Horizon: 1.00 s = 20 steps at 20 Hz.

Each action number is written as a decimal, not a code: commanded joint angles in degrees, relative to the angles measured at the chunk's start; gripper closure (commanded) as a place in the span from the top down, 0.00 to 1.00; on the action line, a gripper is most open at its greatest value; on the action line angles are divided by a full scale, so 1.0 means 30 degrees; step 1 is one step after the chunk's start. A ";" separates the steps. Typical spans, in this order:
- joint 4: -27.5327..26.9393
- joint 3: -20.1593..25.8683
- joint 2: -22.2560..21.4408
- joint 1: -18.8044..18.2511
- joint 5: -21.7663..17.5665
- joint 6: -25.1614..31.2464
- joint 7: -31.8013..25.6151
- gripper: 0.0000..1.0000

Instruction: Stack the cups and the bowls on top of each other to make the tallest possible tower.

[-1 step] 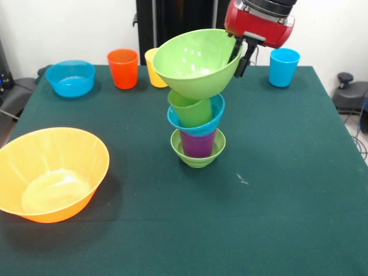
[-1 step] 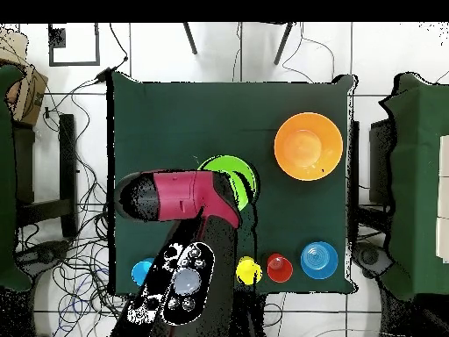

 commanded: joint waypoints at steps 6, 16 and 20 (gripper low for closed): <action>0.1026 0.1053 0.0705 0.0016 0.0791 -0.0037 0.3247 0.00; 0.0434 0.1368 0.1044 -0.0717 0.0589 -0.0218 0.2323 0.00; 0.0282 0.1550 0.1143 -0.1018 0.0497 -0.0332 0.2032 0.00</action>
